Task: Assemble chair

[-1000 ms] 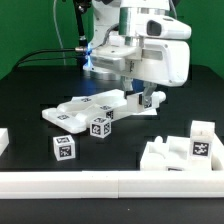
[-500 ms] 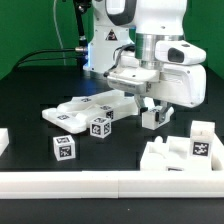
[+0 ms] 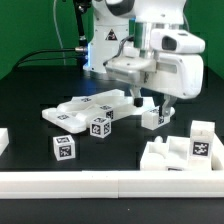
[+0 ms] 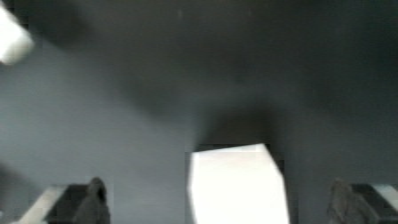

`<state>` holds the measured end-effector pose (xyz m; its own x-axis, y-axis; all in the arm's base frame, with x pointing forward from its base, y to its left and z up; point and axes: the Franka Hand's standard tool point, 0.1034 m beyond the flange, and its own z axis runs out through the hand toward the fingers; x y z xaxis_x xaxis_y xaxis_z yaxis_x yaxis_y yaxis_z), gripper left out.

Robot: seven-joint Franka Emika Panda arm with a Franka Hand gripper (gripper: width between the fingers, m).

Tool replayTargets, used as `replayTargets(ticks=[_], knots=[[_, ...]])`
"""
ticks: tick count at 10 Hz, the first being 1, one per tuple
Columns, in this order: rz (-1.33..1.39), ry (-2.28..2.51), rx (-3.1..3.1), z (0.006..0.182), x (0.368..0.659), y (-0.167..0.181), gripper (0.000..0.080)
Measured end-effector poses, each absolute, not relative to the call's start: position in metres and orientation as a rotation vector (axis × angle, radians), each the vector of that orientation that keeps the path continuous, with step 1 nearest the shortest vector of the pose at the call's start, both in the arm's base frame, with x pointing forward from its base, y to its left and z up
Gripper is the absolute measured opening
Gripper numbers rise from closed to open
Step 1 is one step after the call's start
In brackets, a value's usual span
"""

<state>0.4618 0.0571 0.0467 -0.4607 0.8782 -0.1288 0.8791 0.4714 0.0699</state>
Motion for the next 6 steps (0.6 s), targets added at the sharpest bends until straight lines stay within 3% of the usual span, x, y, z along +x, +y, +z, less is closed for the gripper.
replayTargets(ticks=[3,6], knots=[[0.019,2.061,2.164,0.056,0.477,0.064,0.0647],[0.019,1.858,2.35,0.056,0.476,0.065,0.0648]])
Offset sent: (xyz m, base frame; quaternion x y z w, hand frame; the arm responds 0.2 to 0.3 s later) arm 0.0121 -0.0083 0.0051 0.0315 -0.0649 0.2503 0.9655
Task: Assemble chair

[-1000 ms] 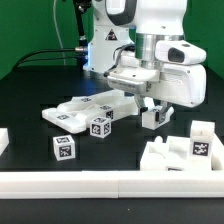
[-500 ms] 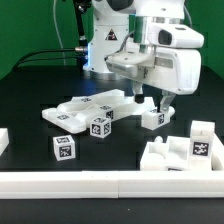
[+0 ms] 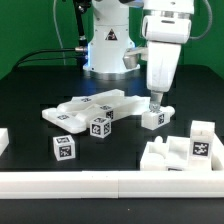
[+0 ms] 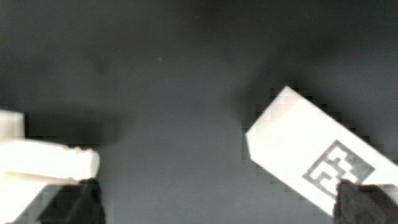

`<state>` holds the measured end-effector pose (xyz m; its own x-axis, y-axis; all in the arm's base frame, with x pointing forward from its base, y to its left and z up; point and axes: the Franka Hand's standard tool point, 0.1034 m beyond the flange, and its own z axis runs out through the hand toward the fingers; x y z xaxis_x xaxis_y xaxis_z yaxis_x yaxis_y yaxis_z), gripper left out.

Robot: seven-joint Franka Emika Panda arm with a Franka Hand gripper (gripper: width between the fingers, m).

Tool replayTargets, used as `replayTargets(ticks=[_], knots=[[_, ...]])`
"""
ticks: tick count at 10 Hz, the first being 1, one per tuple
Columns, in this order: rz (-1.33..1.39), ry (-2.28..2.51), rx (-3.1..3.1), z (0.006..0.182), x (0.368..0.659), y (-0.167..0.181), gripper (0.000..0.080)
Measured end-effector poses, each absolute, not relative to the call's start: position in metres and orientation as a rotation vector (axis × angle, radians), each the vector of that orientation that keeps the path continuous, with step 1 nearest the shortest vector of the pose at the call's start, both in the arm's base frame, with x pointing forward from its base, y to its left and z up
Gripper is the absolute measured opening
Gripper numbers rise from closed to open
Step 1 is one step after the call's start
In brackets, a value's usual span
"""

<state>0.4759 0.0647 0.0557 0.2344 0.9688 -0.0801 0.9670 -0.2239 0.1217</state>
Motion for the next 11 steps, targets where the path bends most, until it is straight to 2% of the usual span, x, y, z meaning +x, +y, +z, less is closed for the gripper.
replayTargets(ticks=[2,6,10,11], knots=[[0.035,1.693,2.481,0.056,0.476,0.064,0.0648],[0.004,0.73,2.977,0.061,0.484,0.051,0.0648],[0.014,0.397,3.055,0.06,0.483,0.057,0.0648],[0.003,0.19,3.088,0.059,0.481,0.057,0.0648]])
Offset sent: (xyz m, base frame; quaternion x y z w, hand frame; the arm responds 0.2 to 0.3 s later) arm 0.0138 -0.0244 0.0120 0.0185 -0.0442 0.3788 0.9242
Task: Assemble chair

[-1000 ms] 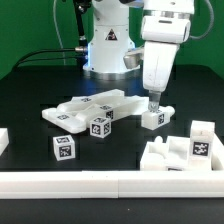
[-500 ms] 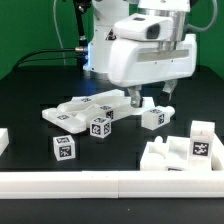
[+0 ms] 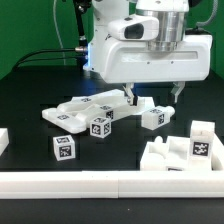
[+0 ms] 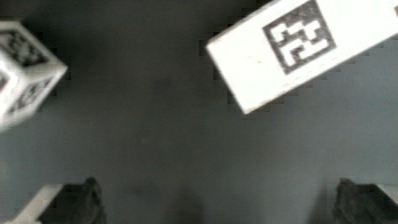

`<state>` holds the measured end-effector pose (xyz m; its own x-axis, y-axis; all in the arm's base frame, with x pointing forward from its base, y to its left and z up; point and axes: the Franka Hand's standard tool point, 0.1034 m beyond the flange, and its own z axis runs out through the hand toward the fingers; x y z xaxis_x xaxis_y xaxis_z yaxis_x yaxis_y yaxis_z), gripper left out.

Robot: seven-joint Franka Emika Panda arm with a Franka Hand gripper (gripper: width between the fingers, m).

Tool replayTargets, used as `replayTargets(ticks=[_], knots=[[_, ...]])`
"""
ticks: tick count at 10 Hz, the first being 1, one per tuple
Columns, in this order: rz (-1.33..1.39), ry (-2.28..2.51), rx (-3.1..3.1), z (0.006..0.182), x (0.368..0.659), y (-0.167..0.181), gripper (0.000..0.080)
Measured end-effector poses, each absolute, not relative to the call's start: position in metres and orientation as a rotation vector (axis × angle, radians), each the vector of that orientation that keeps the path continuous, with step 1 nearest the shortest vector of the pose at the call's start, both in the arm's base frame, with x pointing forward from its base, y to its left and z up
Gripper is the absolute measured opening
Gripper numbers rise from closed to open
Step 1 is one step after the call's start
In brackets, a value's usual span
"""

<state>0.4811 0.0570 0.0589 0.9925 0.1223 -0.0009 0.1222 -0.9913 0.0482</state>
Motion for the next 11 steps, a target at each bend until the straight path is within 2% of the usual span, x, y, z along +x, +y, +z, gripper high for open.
replayTargets(ticks=[2,4,7,8,11], knots=[[-0.093,-0.487,3.107,0.053,0.474,0.056,0.0648],[-0.147,-0.816,3.072,0.051,0.472,0.051,0.0648],[-0.179,-0.851,3.062,0.051,0.47,0.051,0.0648],[-0.27,-0.984,3.068,0.052,0.467,0.048,0.0648],[-0.85,-1.161,3.027,0.056,0.46,0.053,0.0648]])
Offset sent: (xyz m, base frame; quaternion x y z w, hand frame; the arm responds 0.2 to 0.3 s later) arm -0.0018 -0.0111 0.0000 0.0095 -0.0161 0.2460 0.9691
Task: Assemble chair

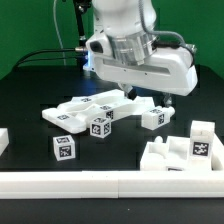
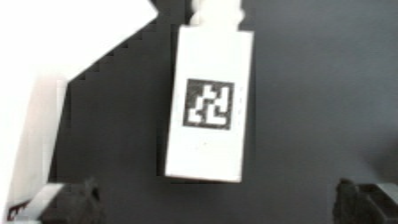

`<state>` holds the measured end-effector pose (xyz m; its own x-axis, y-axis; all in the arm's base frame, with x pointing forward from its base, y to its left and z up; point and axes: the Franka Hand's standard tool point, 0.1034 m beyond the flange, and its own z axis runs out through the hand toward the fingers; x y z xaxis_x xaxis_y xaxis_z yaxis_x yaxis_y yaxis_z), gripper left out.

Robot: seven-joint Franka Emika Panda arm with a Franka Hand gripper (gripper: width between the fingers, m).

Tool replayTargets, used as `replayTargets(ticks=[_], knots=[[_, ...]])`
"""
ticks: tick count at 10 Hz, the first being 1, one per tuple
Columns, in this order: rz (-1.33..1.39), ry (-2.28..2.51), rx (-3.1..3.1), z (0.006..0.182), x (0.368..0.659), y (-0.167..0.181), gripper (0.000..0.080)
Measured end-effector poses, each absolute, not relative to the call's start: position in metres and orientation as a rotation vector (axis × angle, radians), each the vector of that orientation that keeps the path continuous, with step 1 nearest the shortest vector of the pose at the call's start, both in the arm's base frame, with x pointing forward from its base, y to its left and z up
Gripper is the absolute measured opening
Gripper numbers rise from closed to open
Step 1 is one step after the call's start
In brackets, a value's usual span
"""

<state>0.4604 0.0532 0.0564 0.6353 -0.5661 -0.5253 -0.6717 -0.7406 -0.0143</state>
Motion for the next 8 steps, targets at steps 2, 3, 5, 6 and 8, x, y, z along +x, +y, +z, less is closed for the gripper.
replayTargets(ticks=[2,3,5,6,8], knots=[[0.903,0.984,-2.577,0.056,0.46,0.049,0.0648],[0.996,0.976,-2.533,0.054,0.458,0.045,0.0648],[1.151,1.043,-2.325,0.044,0.457,0.049,0.0648],[1.166,1.086,-2.263,0.035,0.458,0.049,0.0648],[1.259,1.078,-2.226,0.032,0.445,0.053,0.0648]])
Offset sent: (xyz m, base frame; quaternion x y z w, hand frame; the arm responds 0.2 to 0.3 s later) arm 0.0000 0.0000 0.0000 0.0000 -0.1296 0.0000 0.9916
